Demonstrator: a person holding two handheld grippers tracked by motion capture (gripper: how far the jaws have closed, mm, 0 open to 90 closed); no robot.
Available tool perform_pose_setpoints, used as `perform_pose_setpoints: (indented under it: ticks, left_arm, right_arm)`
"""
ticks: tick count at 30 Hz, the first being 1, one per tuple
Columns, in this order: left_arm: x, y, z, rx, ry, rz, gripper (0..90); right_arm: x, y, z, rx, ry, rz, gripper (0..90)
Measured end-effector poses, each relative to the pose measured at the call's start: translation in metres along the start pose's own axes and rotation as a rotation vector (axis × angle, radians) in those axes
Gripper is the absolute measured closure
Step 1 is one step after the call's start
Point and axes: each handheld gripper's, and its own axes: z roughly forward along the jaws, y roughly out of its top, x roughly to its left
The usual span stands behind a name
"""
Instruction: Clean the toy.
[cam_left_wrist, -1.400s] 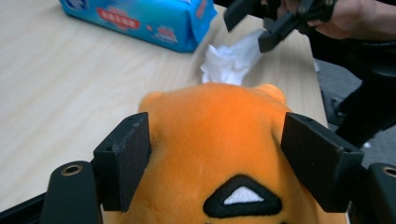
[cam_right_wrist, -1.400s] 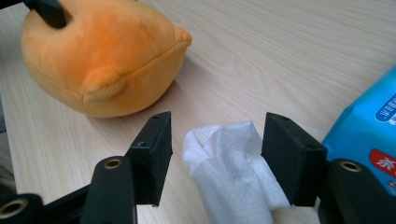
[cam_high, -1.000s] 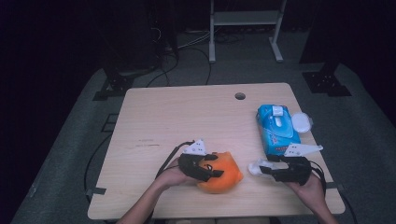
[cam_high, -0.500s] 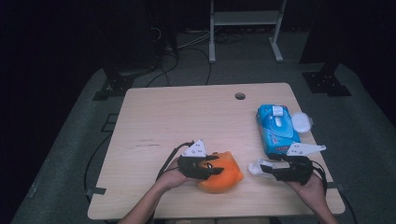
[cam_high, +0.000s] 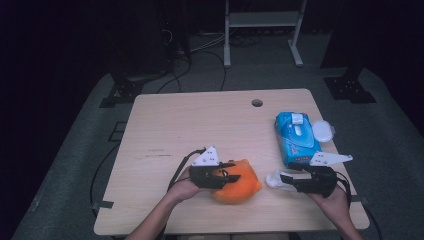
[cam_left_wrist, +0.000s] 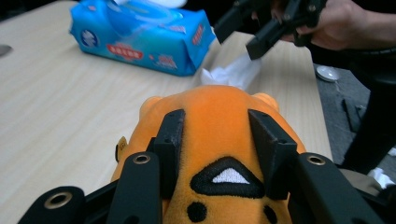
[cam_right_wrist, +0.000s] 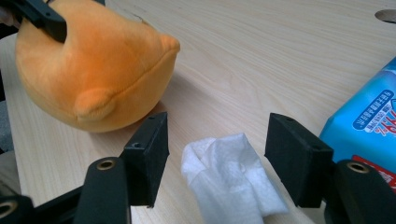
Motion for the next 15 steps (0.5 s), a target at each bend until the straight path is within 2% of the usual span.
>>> perform_pose_setpoints:
  ticks: [5,8,9,15]
  left_arm:
    - [0.008,0.014,-0.007,-0.030,0.039,0.013,58.9]
    - [0.019,0.023,-0.011,-0.040,0.074,0.023,58.8]
    - [0.019,0.023,-0.011,-0.040,0.074,0.023,58.7]
    - [0.040,0.026,-0.014,-0.037,0.132,0.009,58.5]
  right_arm:
    - [-0.001,0.000,0.000,-0.004,-0.003,0.001,38.2]
    - [-0.001,0.000,-0.001,-0.011,-0.002,0.003,38.1]
    - [-0.001,0.000,-0.001,-0.011,-0.002,0.003,38.1]
    - [-0.003,0.001,-0.001,-0.022,-0.004,0.005,37.9]
